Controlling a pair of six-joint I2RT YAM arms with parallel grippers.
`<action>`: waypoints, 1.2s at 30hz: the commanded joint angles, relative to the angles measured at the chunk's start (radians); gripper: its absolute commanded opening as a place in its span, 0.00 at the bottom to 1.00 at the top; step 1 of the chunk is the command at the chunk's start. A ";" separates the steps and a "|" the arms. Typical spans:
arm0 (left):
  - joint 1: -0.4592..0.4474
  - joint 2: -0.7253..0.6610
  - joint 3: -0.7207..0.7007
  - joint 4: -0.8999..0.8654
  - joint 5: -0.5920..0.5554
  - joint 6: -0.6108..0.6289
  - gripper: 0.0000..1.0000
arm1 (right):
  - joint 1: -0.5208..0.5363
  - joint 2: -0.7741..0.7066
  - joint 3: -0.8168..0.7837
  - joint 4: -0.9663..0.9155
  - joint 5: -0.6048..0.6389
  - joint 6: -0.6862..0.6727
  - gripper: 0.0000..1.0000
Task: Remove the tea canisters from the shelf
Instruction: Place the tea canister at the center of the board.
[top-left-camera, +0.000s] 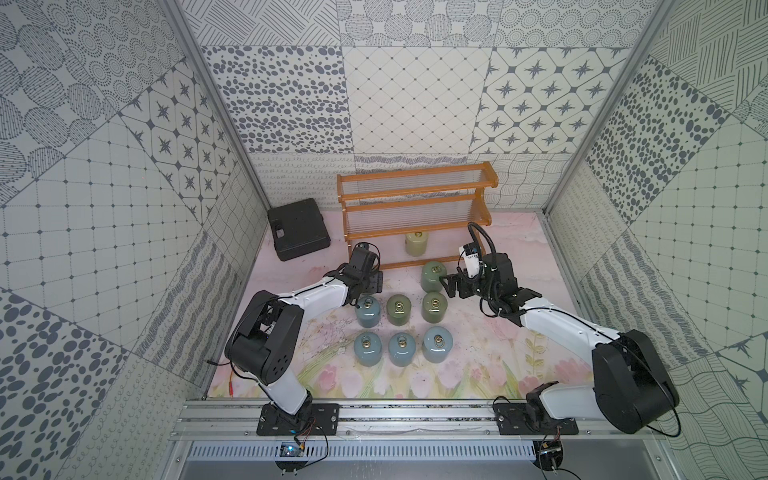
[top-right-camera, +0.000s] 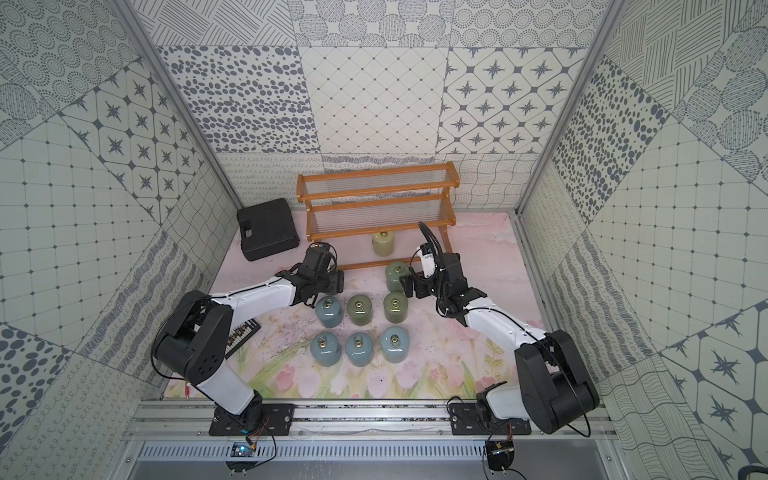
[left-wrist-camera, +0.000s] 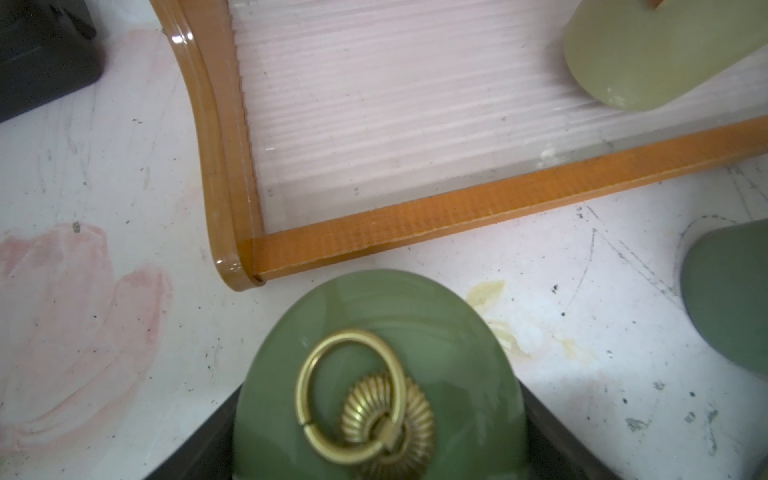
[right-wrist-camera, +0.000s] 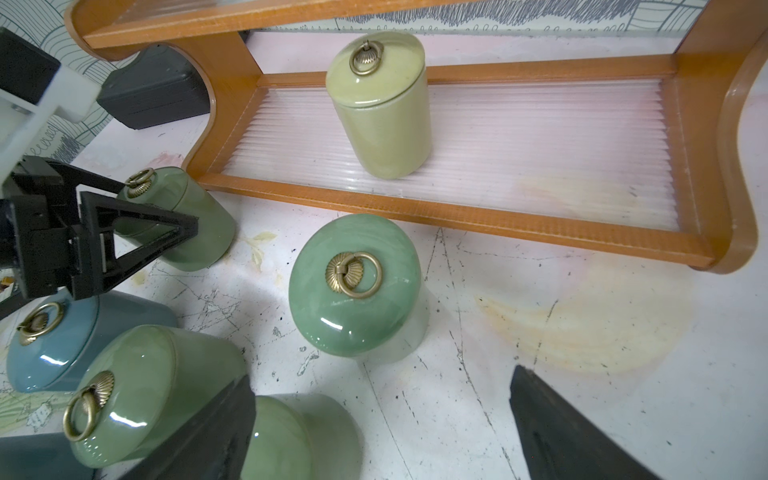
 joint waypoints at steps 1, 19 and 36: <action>0.008 0.014 0.010 0.028 0.013 0.026 0.79 | -0.005 -0.017 -0.014 0.034 0.004 0.003 1.00; 0.010 0.009 -0.006 0.036 0.036 0.017 0.87 | -0.005 -0.015 -0.011 0.033 0.004 0.005 0.99; 0.009 -0.031 0.006 0.015 0.024 0.017 0.94 | -0.005 -0.031 0.003 0.014 0.011 -0.005 0.99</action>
